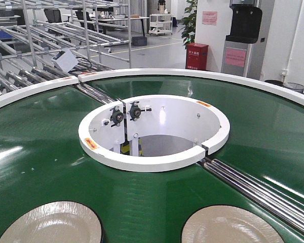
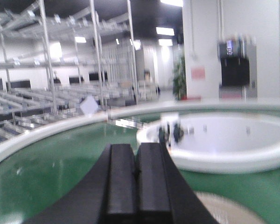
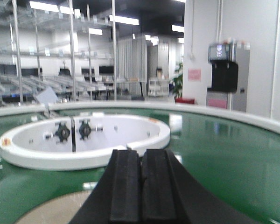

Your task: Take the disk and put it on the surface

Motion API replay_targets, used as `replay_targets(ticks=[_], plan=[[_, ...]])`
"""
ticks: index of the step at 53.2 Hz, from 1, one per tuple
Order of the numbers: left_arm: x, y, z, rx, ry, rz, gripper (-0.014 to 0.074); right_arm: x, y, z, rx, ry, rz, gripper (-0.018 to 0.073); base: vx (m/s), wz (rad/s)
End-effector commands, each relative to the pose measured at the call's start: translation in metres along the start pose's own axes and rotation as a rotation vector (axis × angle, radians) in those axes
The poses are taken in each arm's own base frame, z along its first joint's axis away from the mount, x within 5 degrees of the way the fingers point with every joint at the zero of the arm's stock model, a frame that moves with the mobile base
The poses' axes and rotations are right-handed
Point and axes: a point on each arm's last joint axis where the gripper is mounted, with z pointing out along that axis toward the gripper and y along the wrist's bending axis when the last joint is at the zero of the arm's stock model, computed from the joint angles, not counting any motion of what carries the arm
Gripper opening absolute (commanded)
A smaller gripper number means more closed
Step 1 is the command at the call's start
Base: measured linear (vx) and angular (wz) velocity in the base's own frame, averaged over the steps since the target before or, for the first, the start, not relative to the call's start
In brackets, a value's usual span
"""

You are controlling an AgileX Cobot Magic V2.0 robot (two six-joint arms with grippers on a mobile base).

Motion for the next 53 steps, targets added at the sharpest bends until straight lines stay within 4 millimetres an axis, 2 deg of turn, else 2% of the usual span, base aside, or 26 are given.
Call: replay_targets(ticks=[1, 5, 11, 14, 16, 18, 23, 27, 31, 38, 46, 53], plan=[[-0.046, 0.002, -0.002, -0.024, -0.234, -0.062, -0.0005, -0.048, 0.001, -0.002, -0.005, -0.208, 0.012, -0.0009, 0.0, 0.0], [-0.076, 0.001, -0.002, -0.016, -0.287, -0.064, -0.0005, -0.084, 0.002, -0.001, -0.002, -0.235, 0.008, -0.0009, 0.0, 0.0], [-0.14, -0.002, 0.008, -0.011, -0.349, -0.007, -0.0005, -0.145, 0.005, 0.01, -0.003, -0.281, -0.013, -0.0009, 0.0, 0.0], [-0.17, -0.003, 0.023, -0.01, -0.334, 0.041, -0.0005, -0.174, 0.006, 0.024, -0.002, -0.299, -0.039, -0.0009, 0.0, 0.0], [-0.18, -0.005, 0.036, -0.005, -0.291, 0.066, -0.0005, -0.19, 0.006, 0.036, -0.002, -0.299, -0.048, -0.0009, 0.0, 0.0], [-0.199, -0.007, 0.049, 0.003, -0.271, 0.081, -0.0005, -0.203, 0.007, 0.049, -0.002, -0.292, -0.051, -0.0009, 0.0, 0.0], [-0.22, -0.01, 0.089, 0.025, -0.165, 0.1, -0.0005, -0.226, 0.007, 0.082, -0.002, -0.269, -0.04, -0.0009, 0.0, 0.0], [-0.224, -0.012, 0.119, 0.033, -0.106, 0.1, -0.0005, -0.23, 0.007, 0.11, -0.002, -0.23, -0.04, -0.0009, 0.0, 0.0], [-0.22, -0.013, 0.145, 0.034, -0.059, 0.1, -0.0005, -0.224, 0.006, 0.136, -0.001, -0.172, -0.039, -0.0009, 0.0, 0.0], [-0.206, -0.013, 0.175, 0.029, -0.008, 0.1, -0.0005, -0.206, 0.005, 0.162, 0.0, -0.1, -0.037, -0.0008, 0.0, 0.0], [-0.19, -0.013, 0.191, 0.033, 0.057, 0.102, 0.0011, -0.194, 0.005, 0.175, 0.002, -0.042, -0.03, 0.001, 0.0, 0.0], [-0.185, -0.014, 0.195, 0.037, 0.086, 0.102, 0.0057, -0.192, 0.004, 0.175, 0.004, -0.021, -0.031, 0.0087, 0.0, 0.0]])
